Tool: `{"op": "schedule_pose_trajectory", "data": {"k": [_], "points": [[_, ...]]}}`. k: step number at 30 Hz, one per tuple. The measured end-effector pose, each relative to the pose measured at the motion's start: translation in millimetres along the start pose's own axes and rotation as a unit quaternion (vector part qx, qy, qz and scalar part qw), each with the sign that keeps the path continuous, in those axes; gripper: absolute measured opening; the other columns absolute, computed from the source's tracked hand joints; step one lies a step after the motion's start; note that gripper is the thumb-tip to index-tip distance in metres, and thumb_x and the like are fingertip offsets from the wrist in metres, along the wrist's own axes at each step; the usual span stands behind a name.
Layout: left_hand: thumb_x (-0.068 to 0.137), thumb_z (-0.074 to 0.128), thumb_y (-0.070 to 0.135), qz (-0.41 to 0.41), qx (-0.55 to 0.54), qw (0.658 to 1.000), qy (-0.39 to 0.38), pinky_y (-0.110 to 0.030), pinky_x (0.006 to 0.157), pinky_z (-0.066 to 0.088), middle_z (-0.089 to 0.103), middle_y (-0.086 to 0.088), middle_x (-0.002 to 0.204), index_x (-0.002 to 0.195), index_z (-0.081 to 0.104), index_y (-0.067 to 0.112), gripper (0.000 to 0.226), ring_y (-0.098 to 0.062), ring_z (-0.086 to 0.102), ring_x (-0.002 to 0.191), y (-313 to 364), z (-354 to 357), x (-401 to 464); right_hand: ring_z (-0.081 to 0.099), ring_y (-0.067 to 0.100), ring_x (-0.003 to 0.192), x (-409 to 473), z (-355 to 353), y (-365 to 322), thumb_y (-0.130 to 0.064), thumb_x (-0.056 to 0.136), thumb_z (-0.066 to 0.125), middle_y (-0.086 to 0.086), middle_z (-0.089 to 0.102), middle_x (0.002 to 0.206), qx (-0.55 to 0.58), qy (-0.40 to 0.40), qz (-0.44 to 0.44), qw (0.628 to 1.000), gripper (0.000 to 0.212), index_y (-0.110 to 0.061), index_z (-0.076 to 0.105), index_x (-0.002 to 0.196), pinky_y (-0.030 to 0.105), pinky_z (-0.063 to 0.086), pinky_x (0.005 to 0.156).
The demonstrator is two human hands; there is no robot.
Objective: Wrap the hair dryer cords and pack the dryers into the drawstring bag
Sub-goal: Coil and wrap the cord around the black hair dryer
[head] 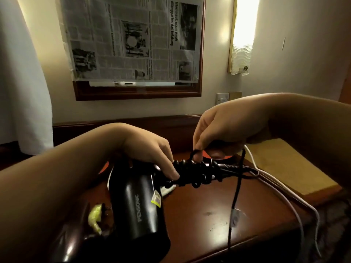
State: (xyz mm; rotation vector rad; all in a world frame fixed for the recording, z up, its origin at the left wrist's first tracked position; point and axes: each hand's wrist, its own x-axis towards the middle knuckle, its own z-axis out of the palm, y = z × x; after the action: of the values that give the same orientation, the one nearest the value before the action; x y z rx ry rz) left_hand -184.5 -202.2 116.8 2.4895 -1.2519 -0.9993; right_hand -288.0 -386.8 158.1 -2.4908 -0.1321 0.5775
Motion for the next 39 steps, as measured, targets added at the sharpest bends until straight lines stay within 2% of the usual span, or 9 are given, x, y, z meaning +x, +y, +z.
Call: {"op": "schedule_pose_trajectory", "data": {"k": [3,6,15,22,25,29,32,35,39], "points": [[0.083,0.078,0.045,0.007,0.028,0.999,0.043,-0.038,0.078,0.055,0.071,-0.004,0.082,0.096,0.076,0.004,0.043,-0.016,0.067,0.077,1,-9,-5,0.046,0.012,0.036,-6,4,-4,-0.007,0.106,0.048,0.012,0.062,0.06,0.02,0.039,-0.013,0.999,0.029,0.014,0.066,0.112,0.018,0.035,0.036],[0.074,0.078,0.056,-0.002,0.069,0.996,0.063,-0.048,0.084,0.059,0.074,-0.009,0.087,0.097,0.078,0.01,0.051,-0.017,0.068,0.078,12,-16,-9,0.047,0.013,0.034,-11,1,-11,-0.007,0.106,0.049,0.016,0.063,0.062,0.011,0.061,-0.004,0.998,0.028,0.017,0.065,0.11,0.018,0.036,0.036],[0.081,0.075,0.056,-0.055,0.144,0.979,0.133,-0.035,0.083,0.062,0.078,0.004,0.09,0.095,0.079,0.023,0.036,-0.013,0.075,0.087,42,-44,-18,0.042,0.009,0.032,-20,-22,-45,-0.006,0.105,0.051,0.008,0.06,0.053,-0.035,0.113,0.022,0.993,0.022,0.007,0.066,0.098,0.017,0.027,0.034],[0.081,0.073,0.057,-0.036,0.121,0.976,0.179,-0.034,0.088,0.058,0.078,0.008,0.088,0.094,0.079,0.025,0.035,-0.011,0.074,0.088,27,-56,-27,0.07,0.019,0.05,-13,-6,-29,-0.007,0.107,0.05,0.015,0.07,0.069,0.024,0.125,-0.006,0.992,0.019,0.008,0.062,0.106,0.021,0.052,0.044],[0.082,0.073,0.059,-0.049,0.142,0.97,0.194,-0.035,0.091,0.059,0.078,0.009,0.091,0.099,0.079,0.027,0.036,-0.008,0.073,0.089,26,-58,-28,0.071,0.02,0.058,-12,2,-22,-0.017,0.109,0.048,0.009,0.07,0.073,-0.005,0.14,0.008,0.99,0.016,-0.012,0.061,0.118,0.028,0.06,0.056],[0.083,0.072,0.06,-0.061,0.162,0.964,0.204,-0.027,0.084,0.056,0.077,0.01,0.093,0.102,0.078,0.029,0.037,-0.006,0.071,0.089,24,-59,-26,0.07,0.022,0.068,-12,10,-18,-0.039,0.11,0.04,0.006,0.065,0.095,-0.123,0.155,0.052,0.979,0.025,-0.043,0.044,0.134,0.038,0.064,0.07],[0.084,0.072,0.059,-0.056,0.157,0.961,0.219,-0.023,0.078,0.053,0.076,0.009,0.092,0.1,0.078,0.028,0.036,-0.006,0.07,0.087,21,-61,-25,0.066,0.021,0.073,-9,12,-16,-0.042,0.111,0.037,0.006,0.067,0.108,-0.188,0.166,0.038,0.967,0.032,-0.044,0.039,0.143,0.032,0.06,0.07],[0.081,0.072,0.063,-0.037,0.159,0.957,0.238,-0.031,0.083,0.054,0.076,0.007,0.091,0.094,0.079,0.029,0.037,-0.011,0.071,0.089,16,-62,-24,0.053,0.007,0.068,-5,14,-14,-0.038,0.111,0.039,-0.007,0.061,0.094,-0.204,0.223,-0.022,0.953,0.024,-0.036,0.049,0.133,0.016,0.039,0.06],[0.08,0.071,0.065,-0.013,0.166,0.955,0.246,-0.038,0.087,0.055,0.076,0.006,0.089,0.091,0.079,0.031,0.037,-0.013,0.071,0.089,11,-66,-27,0.058,0.007,0.085,-2,20,-7,-0.038,0.11,0.042,-0.014,0.061,0.095,-0.192,0.276,-0.076,0.939,0.013,-0.04,0.055,0.112,0.021,0.041,0.071]]}}
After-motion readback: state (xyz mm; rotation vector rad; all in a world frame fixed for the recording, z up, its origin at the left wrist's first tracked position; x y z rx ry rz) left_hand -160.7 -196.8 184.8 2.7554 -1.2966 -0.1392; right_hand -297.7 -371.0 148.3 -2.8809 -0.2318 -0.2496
